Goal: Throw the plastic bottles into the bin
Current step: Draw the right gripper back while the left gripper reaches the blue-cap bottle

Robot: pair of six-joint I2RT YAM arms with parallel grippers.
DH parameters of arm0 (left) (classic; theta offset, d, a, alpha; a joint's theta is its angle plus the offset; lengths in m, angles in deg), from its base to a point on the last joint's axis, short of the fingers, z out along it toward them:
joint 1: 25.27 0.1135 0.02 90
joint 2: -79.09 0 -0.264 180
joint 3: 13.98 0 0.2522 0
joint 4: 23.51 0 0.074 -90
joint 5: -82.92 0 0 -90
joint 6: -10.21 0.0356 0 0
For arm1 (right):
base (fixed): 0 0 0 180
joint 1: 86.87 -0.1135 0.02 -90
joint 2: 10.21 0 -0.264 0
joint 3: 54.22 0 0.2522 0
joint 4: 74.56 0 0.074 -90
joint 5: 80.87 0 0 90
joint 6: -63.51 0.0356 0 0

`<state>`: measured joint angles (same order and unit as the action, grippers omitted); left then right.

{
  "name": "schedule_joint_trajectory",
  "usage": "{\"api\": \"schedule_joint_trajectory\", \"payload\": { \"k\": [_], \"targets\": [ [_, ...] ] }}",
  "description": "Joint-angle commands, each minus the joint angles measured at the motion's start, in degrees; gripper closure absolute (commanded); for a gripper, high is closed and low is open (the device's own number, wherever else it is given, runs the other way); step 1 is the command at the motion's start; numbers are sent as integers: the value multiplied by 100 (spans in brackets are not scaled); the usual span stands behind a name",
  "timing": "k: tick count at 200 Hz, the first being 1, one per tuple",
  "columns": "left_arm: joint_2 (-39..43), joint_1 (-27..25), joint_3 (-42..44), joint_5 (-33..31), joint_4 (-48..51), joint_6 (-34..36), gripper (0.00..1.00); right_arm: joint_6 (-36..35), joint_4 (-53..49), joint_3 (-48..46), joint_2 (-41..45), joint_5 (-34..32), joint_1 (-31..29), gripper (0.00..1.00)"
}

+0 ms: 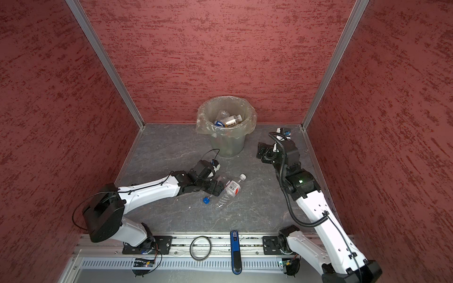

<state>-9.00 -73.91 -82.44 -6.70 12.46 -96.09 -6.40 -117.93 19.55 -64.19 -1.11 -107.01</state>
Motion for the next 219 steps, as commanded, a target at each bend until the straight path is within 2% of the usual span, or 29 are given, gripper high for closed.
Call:
{"api": "schedule_joint_trajectory", "payload": {
  "k": [1,93,125,219],
  "targets": [
    [-189,-58,-219,-364,206,161,3,-85,-113,-161,124,36,10,11],
    [-674,-84,-581,-530,424,267,14,-146,-114,-345,220,4,15,15],
    [-841,-127,-693,-819,662,302,17,-151,-124,-373,230,-22,14,15],
    [-1139,-131,-877,-952,826,259,22,-137,-107,-433,274,-43,13,17]
  ]
}}
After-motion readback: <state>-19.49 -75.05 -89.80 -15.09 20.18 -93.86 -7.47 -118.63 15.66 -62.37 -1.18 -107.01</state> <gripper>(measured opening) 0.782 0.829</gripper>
